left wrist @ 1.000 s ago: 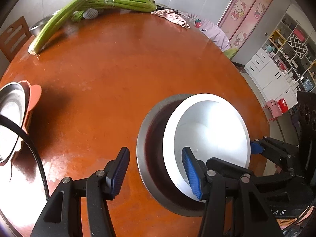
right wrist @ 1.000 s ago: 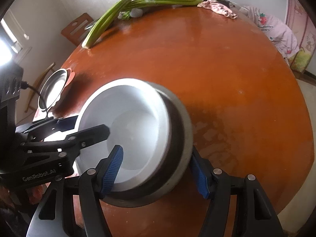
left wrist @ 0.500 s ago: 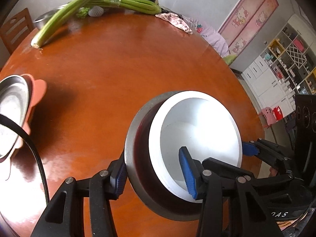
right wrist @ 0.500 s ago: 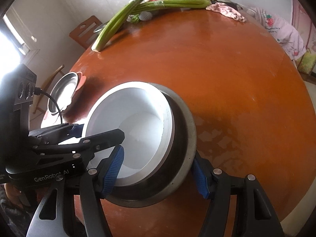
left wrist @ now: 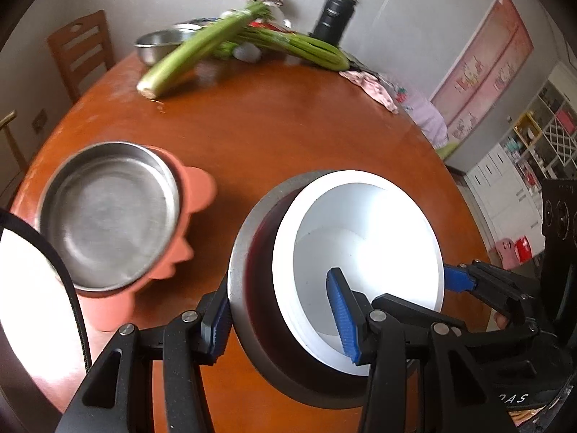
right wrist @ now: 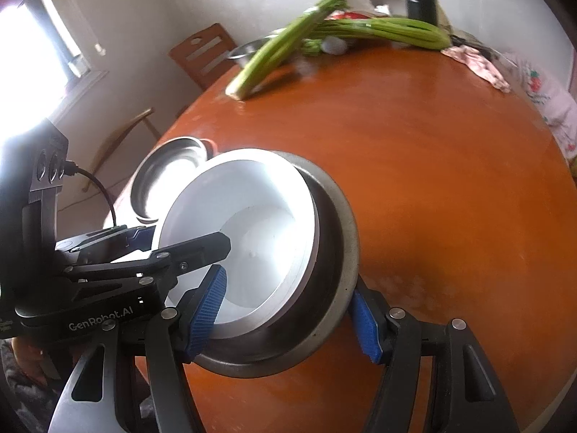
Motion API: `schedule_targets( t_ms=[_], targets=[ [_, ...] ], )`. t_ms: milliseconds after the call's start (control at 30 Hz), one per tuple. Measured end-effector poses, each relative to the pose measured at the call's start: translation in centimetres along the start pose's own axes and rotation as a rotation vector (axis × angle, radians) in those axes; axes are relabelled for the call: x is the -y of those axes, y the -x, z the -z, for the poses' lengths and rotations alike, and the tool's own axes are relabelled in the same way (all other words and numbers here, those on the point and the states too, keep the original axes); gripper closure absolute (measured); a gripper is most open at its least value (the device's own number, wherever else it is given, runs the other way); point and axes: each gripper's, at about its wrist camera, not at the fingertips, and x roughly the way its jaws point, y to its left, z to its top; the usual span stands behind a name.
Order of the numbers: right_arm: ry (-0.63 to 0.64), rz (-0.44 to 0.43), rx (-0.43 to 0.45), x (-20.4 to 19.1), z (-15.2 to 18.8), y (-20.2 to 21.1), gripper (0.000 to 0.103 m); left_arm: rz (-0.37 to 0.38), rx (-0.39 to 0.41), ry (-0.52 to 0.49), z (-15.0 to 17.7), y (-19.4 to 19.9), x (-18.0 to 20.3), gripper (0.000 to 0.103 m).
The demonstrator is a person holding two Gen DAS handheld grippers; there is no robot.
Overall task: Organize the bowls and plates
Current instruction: 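Lower the bowl stack onto the steel pan with the right gripper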
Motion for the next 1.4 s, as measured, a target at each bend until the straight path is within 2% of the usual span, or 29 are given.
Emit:
schedule_targets(
  t_ms=[433,833,1100,1400],
  targets=[
    [0.128,-0.042,0.01,-6.3,-4.7,-2.5,0.035,-0.042,0.084,0.074,-2.4,3.4,-6.3,0.054],
    [0.19,-0.074,-0.004,-9.8,-9.0,-5.4,0.035,-0.061,0.131,0.138,-4.6,4.6,-11.2,0.054],
    [0.206,-0.099,-0.049,-11.1,-10.4,-8.7,0.035,-0.084,0.115,0.192,-4.9,3.6,-14.6,0.054],
    [0.197,-0.124,-0.095,-11.1,-10.5,-11.1,0.035,-0.102,0.095,0.212,-4.8,2.3,-15.9,0.054]
  ],
)
